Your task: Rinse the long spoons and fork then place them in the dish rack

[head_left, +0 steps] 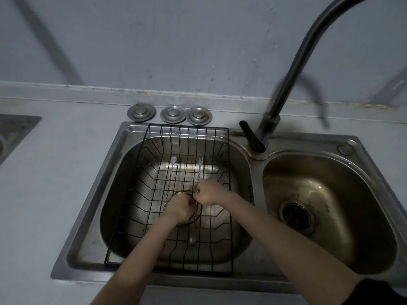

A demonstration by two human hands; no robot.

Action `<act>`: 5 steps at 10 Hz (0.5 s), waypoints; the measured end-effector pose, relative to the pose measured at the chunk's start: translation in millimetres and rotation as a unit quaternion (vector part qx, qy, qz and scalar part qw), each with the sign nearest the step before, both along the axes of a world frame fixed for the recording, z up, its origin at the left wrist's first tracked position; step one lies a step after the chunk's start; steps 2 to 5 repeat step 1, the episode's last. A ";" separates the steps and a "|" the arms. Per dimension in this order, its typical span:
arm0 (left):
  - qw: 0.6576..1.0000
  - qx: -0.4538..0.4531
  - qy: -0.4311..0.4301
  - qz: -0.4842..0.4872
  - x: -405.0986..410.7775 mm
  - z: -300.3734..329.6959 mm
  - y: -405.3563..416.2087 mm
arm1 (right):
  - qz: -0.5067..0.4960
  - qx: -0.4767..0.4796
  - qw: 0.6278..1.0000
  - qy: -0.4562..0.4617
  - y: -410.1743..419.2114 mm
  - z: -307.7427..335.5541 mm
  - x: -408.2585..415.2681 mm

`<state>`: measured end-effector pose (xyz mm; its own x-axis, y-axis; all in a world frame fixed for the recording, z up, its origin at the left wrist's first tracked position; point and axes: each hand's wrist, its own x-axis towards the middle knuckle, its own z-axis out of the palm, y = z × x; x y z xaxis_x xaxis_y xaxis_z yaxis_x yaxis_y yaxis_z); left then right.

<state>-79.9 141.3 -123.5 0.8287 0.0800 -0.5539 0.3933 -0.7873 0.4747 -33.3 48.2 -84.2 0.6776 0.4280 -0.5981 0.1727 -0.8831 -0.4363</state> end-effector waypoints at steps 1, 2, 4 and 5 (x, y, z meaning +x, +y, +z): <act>0.998 0.004 0.031 -0.057 3.1 34.5 -2.8 | 0.034 0.000 0.999 -0.014 -19.6 29.2 6.1; 0.998 0.004 0.031 -0.057 3.1 34.5 -2.8 | 0.034 0.000 0.999 -0.014 -19.6 29.2 6.1; 0.998 0.004 0.031 -0.057 3.1 34.5 -2.8 | 0.034 0.000 0.999 -0.014 -19.6 29.2 6.1; 0.998 0.004 0.031 -0.057 3.1 34.5 -2.8 | 0.034 0.000 0.999 -0.014 -19.6 29.2 6.1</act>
